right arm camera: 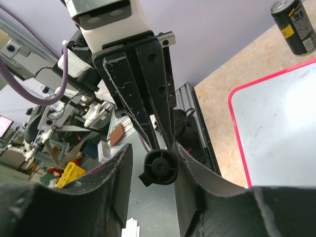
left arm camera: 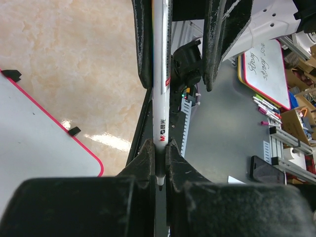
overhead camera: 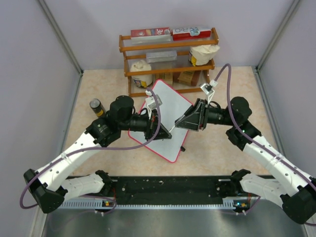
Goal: Write a sentence on the whiteboard
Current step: Pass from the left arm to the right
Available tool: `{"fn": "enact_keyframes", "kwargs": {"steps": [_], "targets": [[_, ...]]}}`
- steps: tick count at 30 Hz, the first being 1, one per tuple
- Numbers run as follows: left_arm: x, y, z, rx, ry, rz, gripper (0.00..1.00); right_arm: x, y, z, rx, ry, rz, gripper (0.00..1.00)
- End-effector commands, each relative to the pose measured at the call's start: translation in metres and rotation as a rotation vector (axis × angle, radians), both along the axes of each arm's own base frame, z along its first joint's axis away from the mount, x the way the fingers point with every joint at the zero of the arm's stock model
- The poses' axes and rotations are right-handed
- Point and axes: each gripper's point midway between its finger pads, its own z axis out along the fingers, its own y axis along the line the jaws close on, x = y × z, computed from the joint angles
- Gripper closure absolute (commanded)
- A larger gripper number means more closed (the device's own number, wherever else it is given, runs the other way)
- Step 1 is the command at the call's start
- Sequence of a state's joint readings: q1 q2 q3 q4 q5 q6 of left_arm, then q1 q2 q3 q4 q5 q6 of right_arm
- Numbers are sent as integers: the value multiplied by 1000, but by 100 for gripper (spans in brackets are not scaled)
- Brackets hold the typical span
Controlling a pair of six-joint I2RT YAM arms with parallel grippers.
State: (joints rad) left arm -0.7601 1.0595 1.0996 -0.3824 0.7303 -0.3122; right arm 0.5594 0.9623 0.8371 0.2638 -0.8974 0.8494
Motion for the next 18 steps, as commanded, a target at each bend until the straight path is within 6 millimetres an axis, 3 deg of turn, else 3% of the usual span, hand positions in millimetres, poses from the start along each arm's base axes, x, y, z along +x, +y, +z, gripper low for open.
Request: {"fn": "enact_keyframes", "kwargs": {"steps": [1, 2, 4, 5, 6, 10, 12, 15, 18], "targets": [[1, -7, 10, -55, -24, -24, 100, -4, 3, 4, 8, -40, 29, 65], [1, -8, 9, -55, -19, -28, 100, -3, 3, 3, 6, -39, 30, 77], [0, -9, 9, -54, -16, -32, 100, -4, 4, 1, 2, -36, 36, 85], [1, -9, 8, -52, -17, -29, 100, -4, 4, 2, 2, -40, 38, 96], [1, -9, 8, -52, -21, -28, 100, -3, 3, 0, -3, -34, 33, 100], [4, -7, 8, -44, -29, -6, 100, 0, 2, 0, -15, -56, 1, 100], [7, -5, 7, -27, -37, 20, 82, 1, 0, -1, -27, -60, -17, 100], [12, 1, 13, -22, -65, 69, 41, 10, -4, -5, -60, -62, -95, 100], [17, 6, 18, -39, -89, 127, 27, 30, -16, -16, -134, -45, -255, 100]]}}
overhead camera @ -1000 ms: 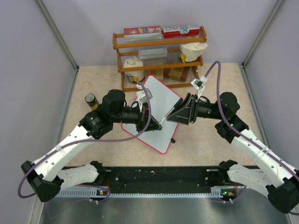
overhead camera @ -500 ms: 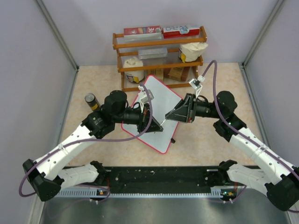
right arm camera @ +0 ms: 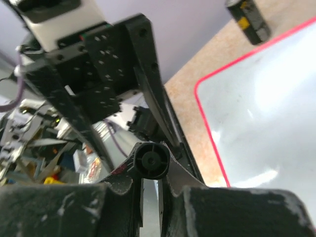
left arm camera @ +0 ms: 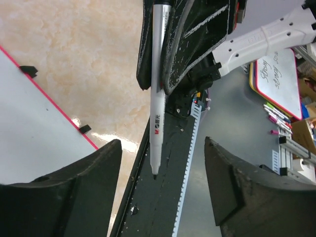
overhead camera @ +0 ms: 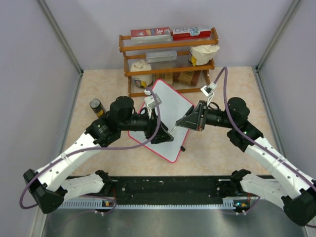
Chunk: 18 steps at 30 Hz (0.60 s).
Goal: Write a sentence on the whiteboard
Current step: Pass from the left arm to the right, then adjust the whiteboard at the center of the board.
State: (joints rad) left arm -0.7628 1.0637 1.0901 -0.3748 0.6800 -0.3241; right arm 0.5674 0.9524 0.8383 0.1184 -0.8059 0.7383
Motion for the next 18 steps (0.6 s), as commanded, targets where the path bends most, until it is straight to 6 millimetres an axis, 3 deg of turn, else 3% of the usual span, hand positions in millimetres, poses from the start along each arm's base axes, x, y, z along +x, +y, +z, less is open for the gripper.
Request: {"fn": "enact_keyframes", "kwargs": {"steps": [1, 3, 4, 9, 12, 13, 15, 16, 18], "targets": [[14, 9, 19, -42, -93, 120, 26, 30, -23, 7, -75, -70, -270, 100], [19, 7, 11, -32, -63, 147, 25, 43, -39, -8, -137, -25, -388, 100], [25, 5, -1, -5, -42, 172, 25, 58, -53, -13, -163, -11, -508, 100], [39, -17, -42, 122, -24, 240, 25, 79, -121, -36, -245, 64, -825, 100], [45, -45, -69, 189, -41, 260, 27, 81, -153, -43, -281, 68, -950, 100], [41, -60, -90, 234, -35, 233, 28, 82, -160, -45, -298, 60, -983, 100], [48, -76, -106, 265, -54, 255, 37, 82, -177, -46, -323, 53, -1057, 100], [48, -90, -126, 316, -57, 244, 42, 80, -182, -50, -347, 58, -1071, 100], [53, -100, -147, 384, -67, 257, 51, 79, -192, -54, -369, 61, -1120, 100]]}}
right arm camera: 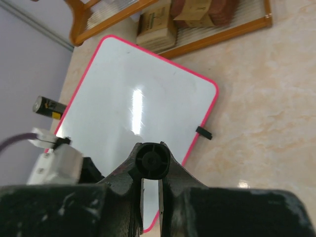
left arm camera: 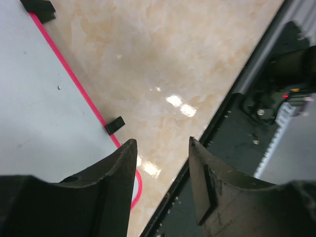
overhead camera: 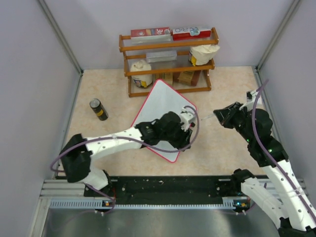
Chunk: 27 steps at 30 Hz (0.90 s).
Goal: Write a sentence on the whiteboard
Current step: Adjust the whiteboard at the center of the board.
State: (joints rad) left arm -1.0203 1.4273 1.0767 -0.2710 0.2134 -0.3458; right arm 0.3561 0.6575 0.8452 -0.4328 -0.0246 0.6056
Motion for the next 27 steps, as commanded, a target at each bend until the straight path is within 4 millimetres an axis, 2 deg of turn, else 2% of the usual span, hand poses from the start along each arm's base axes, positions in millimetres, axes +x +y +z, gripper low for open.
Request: {"fn": "enact_keyframes", "kwargs": {"steps": [1, 3, 4, 6, 7, 10, 20, 24, 26, 27], "targets": [[26, -40, -35, 97, -80, 65, 57, -2, -37, -11, -96, 22, -163, 100], [27, -49, -53, 137, -84, 67, 68, -3, -48, -17, -118, 31, -215, 100], [31, -54, -72, 187, -103, 79, 71, -6, -52, -16, -121, 24, -228, 100], [28, -60, -87, 216, -106, 71, 85, -8, -58, -19, -135, 22, -256, 100], [28, -61, -101, 241, -97, 76, 91, -10, -60, -20, -140, 19, -261, 100], [30, -53, -122, 291, -90, 123, 100, -13, -63, -20, -153, 14, -265, 100], [36, -4, -157, 442, -112, 263, 100, -9, -59, -32, -167, 49, -248, 100], [32, 25, -174, 489, -99, 316, 100, -8, -55, -38, -163, 60, -230, 100], [30, 36, -175, 494, -94, 341, 100, -7, -54, -39, -161, 60, -224, 100], [30, 47, -177, 505, -96, 364, 100, -7, -53, -41, -158, 64, -221, 100]]}}
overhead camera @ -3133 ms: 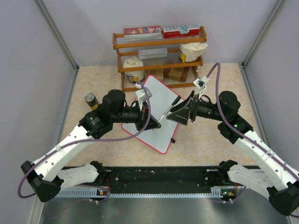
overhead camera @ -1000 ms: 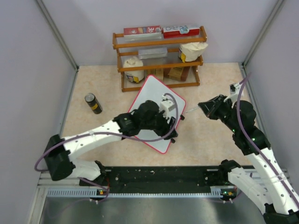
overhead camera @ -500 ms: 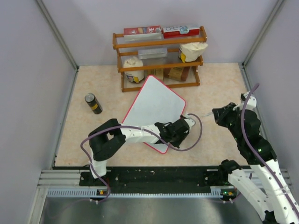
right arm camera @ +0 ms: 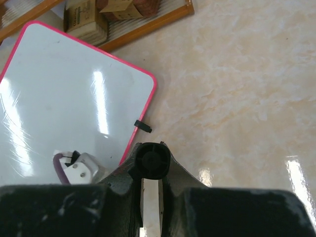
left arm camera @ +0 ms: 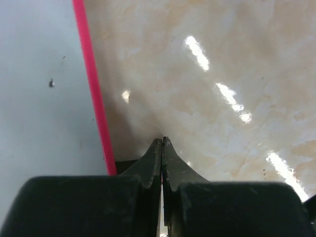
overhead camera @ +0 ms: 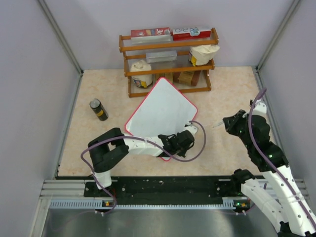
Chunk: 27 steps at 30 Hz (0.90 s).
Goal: Write a sentence on the whiteboard
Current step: Adjust the whiteboard at the center of the board.
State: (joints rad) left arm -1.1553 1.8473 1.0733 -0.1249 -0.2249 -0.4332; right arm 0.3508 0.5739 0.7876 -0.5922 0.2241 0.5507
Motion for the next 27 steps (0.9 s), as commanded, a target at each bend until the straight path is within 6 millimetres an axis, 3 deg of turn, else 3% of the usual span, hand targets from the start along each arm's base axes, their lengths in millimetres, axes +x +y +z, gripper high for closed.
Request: {"fn": "enact_keyframes", "kwargs": {"steps": [1, 18, 24, 27], "targets": [[3, 66, -26, 143, -7, 143, 100, 4, 2, 2, 5, -19, 9, 100], [20, 182, -47, 185, 51, 403, 100, 8, 9, -3, 13, -18, 42, 100], [38, 192, -43, 203, 49, 468, 100, 10, 14, -6, 22, -10, 59, 100], [41, 187, -45, 197, 70, 487, 100, 10, 15, -6, 24, -11, 63, 100]]}}
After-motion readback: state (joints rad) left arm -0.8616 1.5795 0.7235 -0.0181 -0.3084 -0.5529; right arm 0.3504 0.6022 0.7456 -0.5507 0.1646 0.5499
